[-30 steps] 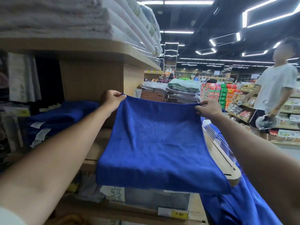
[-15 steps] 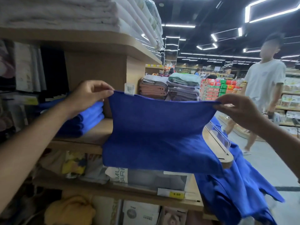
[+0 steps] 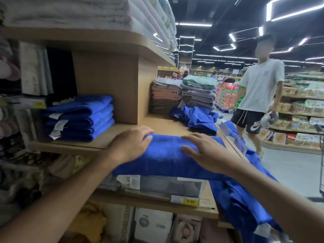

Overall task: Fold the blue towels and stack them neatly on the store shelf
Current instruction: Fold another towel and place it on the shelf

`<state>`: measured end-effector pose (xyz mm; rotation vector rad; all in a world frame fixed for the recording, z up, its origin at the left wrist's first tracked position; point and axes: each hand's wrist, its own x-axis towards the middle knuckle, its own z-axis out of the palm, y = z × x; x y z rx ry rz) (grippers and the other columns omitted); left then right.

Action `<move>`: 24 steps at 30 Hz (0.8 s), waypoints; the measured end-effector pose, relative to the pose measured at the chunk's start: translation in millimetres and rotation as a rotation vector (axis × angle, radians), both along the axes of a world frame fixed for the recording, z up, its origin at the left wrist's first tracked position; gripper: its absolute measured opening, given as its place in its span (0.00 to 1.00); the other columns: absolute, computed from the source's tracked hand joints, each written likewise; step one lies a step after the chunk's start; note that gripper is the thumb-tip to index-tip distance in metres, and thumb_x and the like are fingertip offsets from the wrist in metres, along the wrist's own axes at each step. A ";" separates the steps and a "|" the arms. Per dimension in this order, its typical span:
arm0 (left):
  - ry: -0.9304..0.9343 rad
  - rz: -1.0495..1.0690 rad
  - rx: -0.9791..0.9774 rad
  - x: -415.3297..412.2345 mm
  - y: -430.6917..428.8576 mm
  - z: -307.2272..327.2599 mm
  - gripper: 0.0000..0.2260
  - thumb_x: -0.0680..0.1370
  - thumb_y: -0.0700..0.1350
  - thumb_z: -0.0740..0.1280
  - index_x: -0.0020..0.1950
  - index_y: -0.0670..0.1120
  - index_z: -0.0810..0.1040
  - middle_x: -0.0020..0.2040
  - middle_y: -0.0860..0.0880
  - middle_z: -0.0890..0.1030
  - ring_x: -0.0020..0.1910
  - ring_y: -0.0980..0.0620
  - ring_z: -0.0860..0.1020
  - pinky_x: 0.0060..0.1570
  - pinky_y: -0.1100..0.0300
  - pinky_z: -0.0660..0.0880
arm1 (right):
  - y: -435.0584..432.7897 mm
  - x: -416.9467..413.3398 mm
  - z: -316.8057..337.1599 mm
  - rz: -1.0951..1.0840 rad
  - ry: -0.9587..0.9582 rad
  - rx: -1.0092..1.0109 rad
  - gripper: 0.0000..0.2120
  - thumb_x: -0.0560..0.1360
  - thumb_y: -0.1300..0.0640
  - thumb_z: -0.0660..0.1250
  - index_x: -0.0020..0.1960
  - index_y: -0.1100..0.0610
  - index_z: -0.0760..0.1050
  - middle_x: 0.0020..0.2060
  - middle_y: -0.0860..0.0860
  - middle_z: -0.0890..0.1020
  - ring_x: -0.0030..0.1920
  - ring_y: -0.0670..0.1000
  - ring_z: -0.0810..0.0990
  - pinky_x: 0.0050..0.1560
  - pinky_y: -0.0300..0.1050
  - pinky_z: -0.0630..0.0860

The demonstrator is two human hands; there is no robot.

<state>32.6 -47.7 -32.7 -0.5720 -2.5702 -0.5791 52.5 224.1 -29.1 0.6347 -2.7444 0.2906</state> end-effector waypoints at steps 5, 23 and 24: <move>-0.305 0.114 -0.205 -32.1 14.5 -15.1 0.23 0.84 0.57 0.50 0.72 0.47 0.70 0.77 0.49 0.69 0.75 0.49 0.67 0.74 0.50 0.61 | -13.2 -38.4 -17.3 -0.174 -0.197 0.087 0.36 0.78 0.28 0.47 0.75 0.50 0.65 0.77 0.46 0.67 0.76 0.52 0.63 0.71 0.52 0.61; -0.470 0.135 -0.375 -105.6 13.0 -11.5 0.34 0.80 0.68 0.44 0.83 0.52 0.47 0.83 0.55 0.48 0.81 0.55 0.47 0.79 0.49 0.45 | 62.2 -69.1 -11.5 -0.400 -0.338 0.067 0.43 0.78 0.26 0.47 0.82 0.54 0.54 0.82 0.51 0.55 0.81 0.53 0.54 0.79 0.53 0.52; -0.468 0.143 -0.388 -103.1 14.6 -8.7 0.33 0.82 0.66 0.45 0.83 0.52 0.48 0.83 0.54 0.48 0.82 0.55 0.47 0.79 0.48 0.45 | 62.8 -67.4 -12.7 -0.440 -0.306 0.058 0.43 0.77 0.26 0.47 0.81 0.56 0.58 0.81 0.54 0.60 0.79 0.56 0.58 0.77 0.55 0.57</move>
